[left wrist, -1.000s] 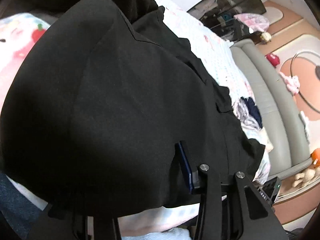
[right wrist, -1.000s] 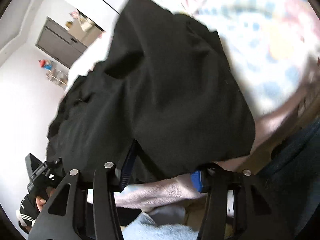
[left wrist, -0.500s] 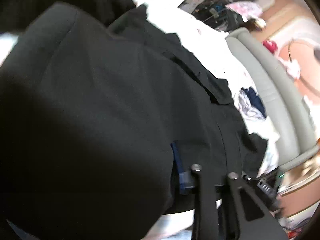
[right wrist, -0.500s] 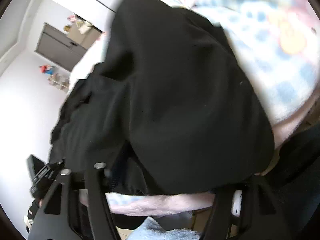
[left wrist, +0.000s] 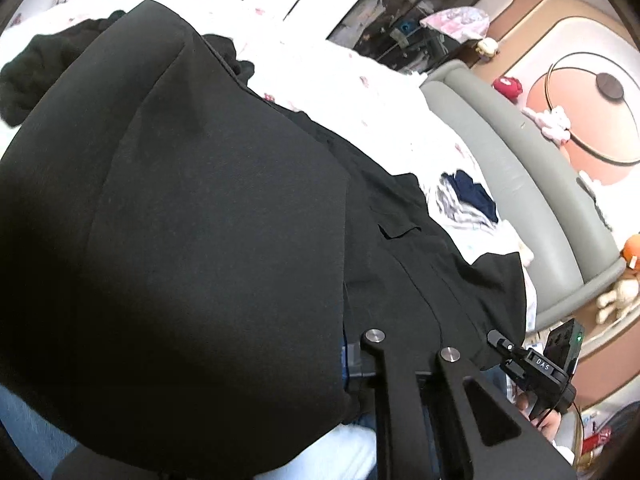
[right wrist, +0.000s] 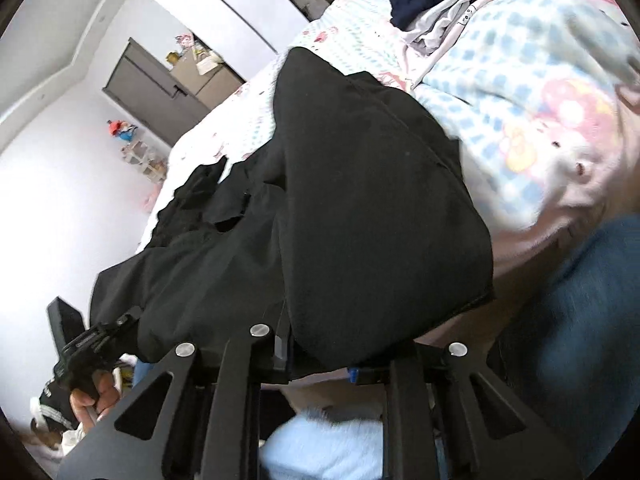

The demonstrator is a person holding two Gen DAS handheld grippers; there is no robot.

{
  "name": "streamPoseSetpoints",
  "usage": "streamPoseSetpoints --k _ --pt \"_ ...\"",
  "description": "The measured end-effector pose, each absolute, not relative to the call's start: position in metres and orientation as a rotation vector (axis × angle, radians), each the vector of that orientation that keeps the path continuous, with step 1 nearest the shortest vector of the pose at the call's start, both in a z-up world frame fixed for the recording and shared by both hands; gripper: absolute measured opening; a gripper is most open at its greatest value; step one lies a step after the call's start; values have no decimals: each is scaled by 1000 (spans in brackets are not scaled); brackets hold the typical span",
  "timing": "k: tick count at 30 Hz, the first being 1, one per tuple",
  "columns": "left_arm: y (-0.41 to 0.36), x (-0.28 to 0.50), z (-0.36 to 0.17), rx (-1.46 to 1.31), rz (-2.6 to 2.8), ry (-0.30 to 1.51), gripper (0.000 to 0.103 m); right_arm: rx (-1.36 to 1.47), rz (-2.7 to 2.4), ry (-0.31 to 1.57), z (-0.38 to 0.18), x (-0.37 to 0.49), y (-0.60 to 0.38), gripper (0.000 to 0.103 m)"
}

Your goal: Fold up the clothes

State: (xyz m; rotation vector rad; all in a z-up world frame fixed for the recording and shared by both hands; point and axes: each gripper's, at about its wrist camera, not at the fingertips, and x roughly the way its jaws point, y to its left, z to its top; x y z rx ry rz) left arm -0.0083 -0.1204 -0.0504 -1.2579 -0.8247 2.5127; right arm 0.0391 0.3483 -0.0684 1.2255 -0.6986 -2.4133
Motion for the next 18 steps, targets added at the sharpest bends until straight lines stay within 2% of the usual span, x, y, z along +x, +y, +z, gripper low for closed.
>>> streamPoseSetpoints --k 2,5,7,9,12,17,18 --pt "-125 -11 -68 -1339 2453 -877 18 1260 -2405 -655 -74 49 349 17" --pt "-132 -17 -93 -1444 2328 -989 29 1365 -2332 -664 -94 34 339 20" --pt "-130 -18 -90 -1439 2308 -946 39 1392 -2310 -622 -96 23 327 20" --pt "-122 -21 -79 -1423 2296 -858 45 1397 -2303 -561 -92 18 319 26" --pt "-121 -30 -56 -1378 2269 -800 45 1357 -2304 -518 -81 24 329 26" --pt "-131 -85 -17 -1275 2249 -776 45 1193 -2290 -638 -39 2 366 26" --pt "-128 -110 -9 -1255 2244 -764 49 1166 -2290 -636 -30 -17 363 27"
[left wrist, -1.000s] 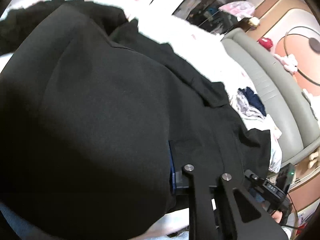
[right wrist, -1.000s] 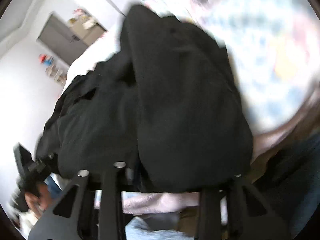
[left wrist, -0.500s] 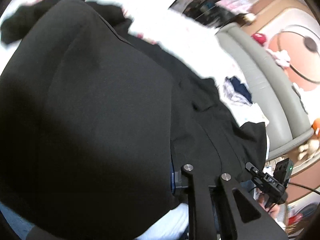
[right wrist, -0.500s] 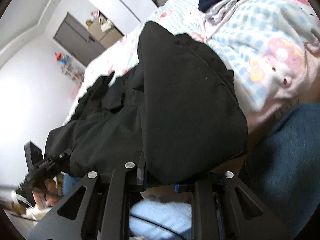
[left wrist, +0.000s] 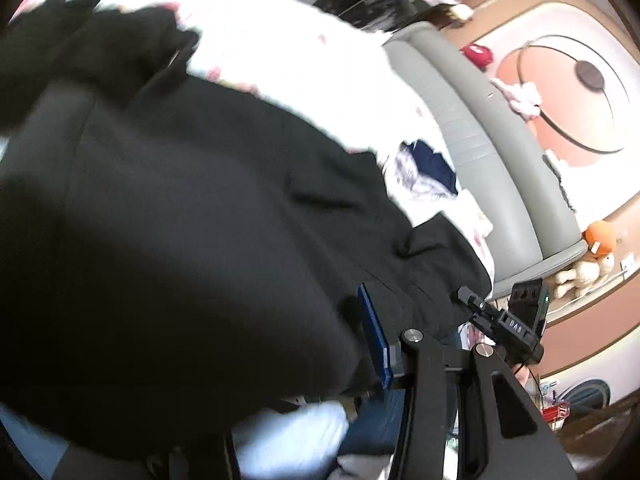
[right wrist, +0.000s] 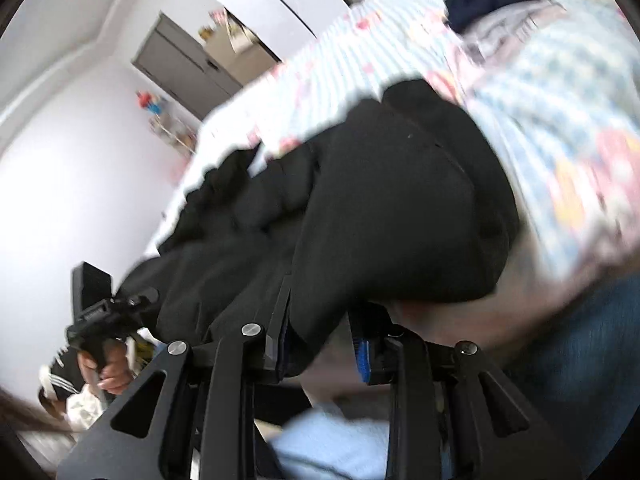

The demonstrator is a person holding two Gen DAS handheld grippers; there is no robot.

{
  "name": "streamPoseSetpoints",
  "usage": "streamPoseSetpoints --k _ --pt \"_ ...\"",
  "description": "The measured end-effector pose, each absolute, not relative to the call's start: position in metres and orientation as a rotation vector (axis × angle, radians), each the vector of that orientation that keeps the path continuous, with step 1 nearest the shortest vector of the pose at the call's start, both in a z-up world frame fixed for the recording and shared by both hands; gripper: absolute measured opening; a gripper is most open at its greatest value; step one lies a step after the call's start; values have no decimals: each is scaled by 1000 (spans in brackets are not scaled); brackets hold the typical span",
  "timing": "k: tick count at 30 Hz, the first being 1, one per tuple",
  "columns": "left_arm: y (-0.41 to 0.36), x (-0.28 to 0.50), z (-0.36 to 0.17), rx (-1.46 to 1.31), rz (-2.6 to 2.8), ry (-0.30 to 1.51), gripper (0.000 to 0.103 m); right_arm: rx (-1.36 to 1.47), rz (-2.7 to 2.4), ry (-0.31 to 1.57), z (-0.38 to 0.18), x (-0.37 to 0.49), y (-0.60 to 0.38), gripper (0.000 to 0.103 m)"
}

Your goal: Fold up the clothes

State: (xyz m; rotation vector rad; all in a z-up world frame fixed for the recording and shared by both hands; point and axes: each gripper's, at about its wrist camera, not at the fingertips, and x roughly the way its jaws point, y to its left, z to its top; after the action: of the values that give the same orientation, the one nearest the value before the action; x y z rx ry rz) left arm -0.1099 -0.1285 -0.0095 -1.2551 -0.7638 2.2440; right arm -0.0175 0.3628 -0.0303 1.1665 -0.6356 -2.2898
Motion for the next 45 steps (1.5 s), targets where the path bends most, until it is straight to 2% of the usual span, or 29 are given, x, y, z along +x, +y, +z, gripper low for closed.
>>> streamPoseSetpoints --k 5,8,10,11,12,15,19,21,24,25,26,27,28,29,30,31,35,38,39,40,41,42,43,45 --pt "-136 -230 -3 -1226 2334 -882 57 1002 -2453 -658 0 -132 360 43" --pt "-151 -230 15 -1080 2456 -860 62 1010 -2492 -702 3 -161 363 44" --pt "-164 -217 18 -967 2569 -802 75 971 -2490 -710 3 -165 367 57" --pt "-172 -212 12 -952 2645 -775 76 972 -2540 -649 0 -168 363 72" --pt "-178 -211 3 -965 2683 -758 76 973 -2588 -588 -3 -170 360 76" --pt "-187 -220 -36 -1139 2616 -766 76 1089 -2621 -510 -28 -185 352 73" --pt "-166 -244 -64 -1205 2582 -694 76 1078 -2726 -568 -33 -177 364 75" --pt "-160 -256 -67 -1216 2599 -644 76 1043 -2767 -557 -33 -173 374 96" --pt "-160 -272 -69 -1206 2497 -673 77 1199 -2644 -485 -46 -190 383 97" --pt "-156 -275 -72 -1227 2477 -659 70 1287 -2562 -475 -55 -199 380 96" --pt "-151 -278 -78 -1261 2474 -630 55 1346 -2454 -489 -67 -208 377 88" --pt "-146 -280 -83 -1294 2471 -600 31 1345 -2382 -513 -73 -215 374 74" --pt "-143 -281 -86 -1318 2475 -600 22 1318 -2388 -504 -72 -217 371 66" --pt "-145 -277 -87 -1316 2487 -639 18 1281 -2442 -459 -66 -220 367 50" --pt "-149 -271 -86 -1303 2499 -690 16 1240 -2495 -405 -59 -222 362 21" --pt "-154 -264 -80 -1272 2519 -733 15 1182 -2533 -367 -47 -225 359 11" --pt "-160 -237 -48 -1131 2654 -766 14 922 -2555 -342 7 -243 346 7" --pt "-165 -240 -49 -1142 2730 -774 16 846 -2611 -246 24 -273 326 6" --pt "-165 -252 -61 -1204 2734 -776 23 862 -2632 -213 20 -285 319 6" --pt "-164 -265 -76 -1276 2709 -774 35 939 -2655 -179 3 -301 314 6" --pt "-161 -278 -93 -1354 2667 -771 40 1018 -2675 -143 -15 -317 309 7" --pt "-158 -291 -110 -1431 2622 -767 50 1133 -2685 -123 -38 -333 306 8" --pt "-155 -298 -118 -1465 2602 -764 55 1256 -2670 -138 -65 -343 308 9" --pt "-153 -296 -112 -1471 2600 -735 55 1378 -2613 -210 -104 -350 316 15"
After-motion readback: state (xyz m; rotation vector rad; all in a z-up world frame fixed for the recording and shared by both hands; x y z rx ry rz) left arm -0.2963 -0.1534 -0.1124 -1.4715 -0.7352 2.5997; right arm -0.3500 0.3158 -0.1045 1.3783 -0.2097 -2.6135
